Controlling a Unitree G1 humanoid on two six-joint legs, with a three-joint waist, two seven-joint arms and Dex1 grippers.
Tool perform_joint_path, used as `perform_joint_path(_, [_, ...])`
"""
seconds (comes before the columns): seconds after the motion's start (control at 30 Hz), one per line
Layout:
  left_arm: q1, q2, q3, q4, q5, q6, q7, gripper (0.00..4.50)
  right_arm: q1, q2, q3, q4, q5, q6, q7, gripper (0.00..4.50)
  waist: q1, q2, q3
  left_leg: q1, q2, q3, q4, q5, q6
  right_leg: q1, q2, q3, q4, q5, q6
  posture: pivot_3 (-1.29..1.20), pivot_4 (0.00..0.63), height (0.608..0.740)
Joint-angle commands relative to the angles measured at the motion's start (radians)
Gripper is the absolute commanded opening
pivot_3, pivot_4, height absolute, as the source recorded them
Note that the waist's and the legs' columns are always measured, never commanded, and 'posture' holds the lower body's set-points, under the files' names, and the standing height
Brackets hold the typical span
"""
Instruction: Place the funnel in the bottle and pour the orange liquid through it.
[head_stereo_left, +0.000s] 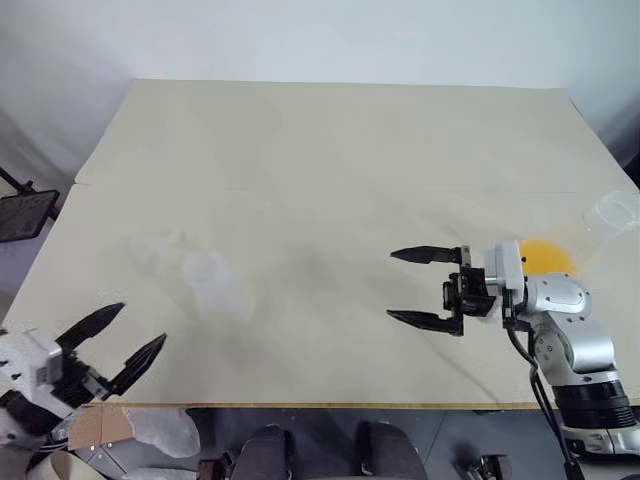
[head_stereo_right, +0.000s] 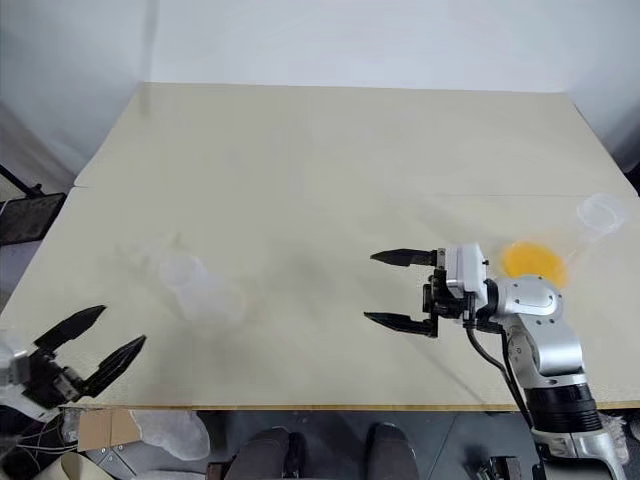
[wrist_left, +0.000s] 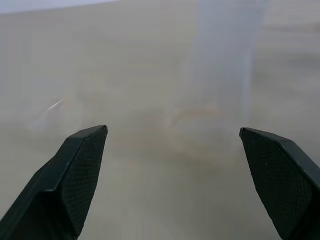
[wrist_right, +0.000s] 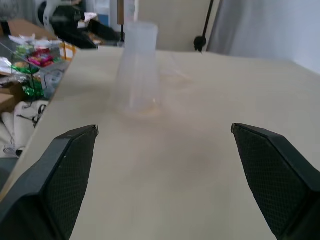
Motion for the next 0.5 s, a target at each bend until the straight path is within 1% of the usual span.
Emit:
perform_joint_path(0.03, [-0.102,0.032,-0.073,-0.064,-0.019,0.057,0.043,4.50,0.046,-0.033,-0.064,0.013,-0.004,-0.028,0.002,4.47,0.007,0.000,0.000,0.000,0.000,0.000,0.000,0.000,0.000,0.000,0.000,0.000,0.000,0.000,0.000,0.00,0.150,0.740])
perform_joint_path(0.17, [-0.236,0.031,-0.150,-0.018,-0.021,0.124,0.082,4.50,0.086,-0.034,-0.081,-0.016,-0.002,-0.030,-0.017,4.47,-0.007,0.000,0.000,0.000,-0.002,0.002,0.000,0.000,0.000,0.000,0.001,0.001,0.000,0.000,0.000,0.00,0.150,0.740])
perform_joint_path(0.37, [-0.393,0.040,-0.261,0.073,0.024,0.137,0.056,4.50,0.141,-0.028,-0.089,-0.080,-0.002,-0.023,-0.062,4.47,-0.006,0.000,0.000,0.001,-0.002,0.001,0.000,0.001,-0.001,0.000,0.002,0.000,0.001,0.000,0.000,0.00,0.150,0.740])
perform_joint_path(0.47, [-0.422,0.052,-0.271,0.101,0.045,0.130,0.049,3.89,0.165,-0.031,-0.101,-0.106,0.000,-0.021,-0.085,4.50,-0.007,0.000,0.000,0.000,-0.003,0.001,0.000,0.001,-0.001,0.000,0.002,0.000,0.000,0.000,0.000,0.00,0.150,0.740])
perform_joint_path(0.5, [-0.425,0.062,-0.272,0.102,0.043,0.137,0.040,3.62,0.174,-0.032,-0.108,-0.116,0.002,-0.019,-0.097,4.50,-0.006,0.000,0.000,0.000,-0.003,0.001,0.000,0.001,-0.001,0.000,0.002,0.000,0.000,0.000,0.000,0.00,0.150,0.740])
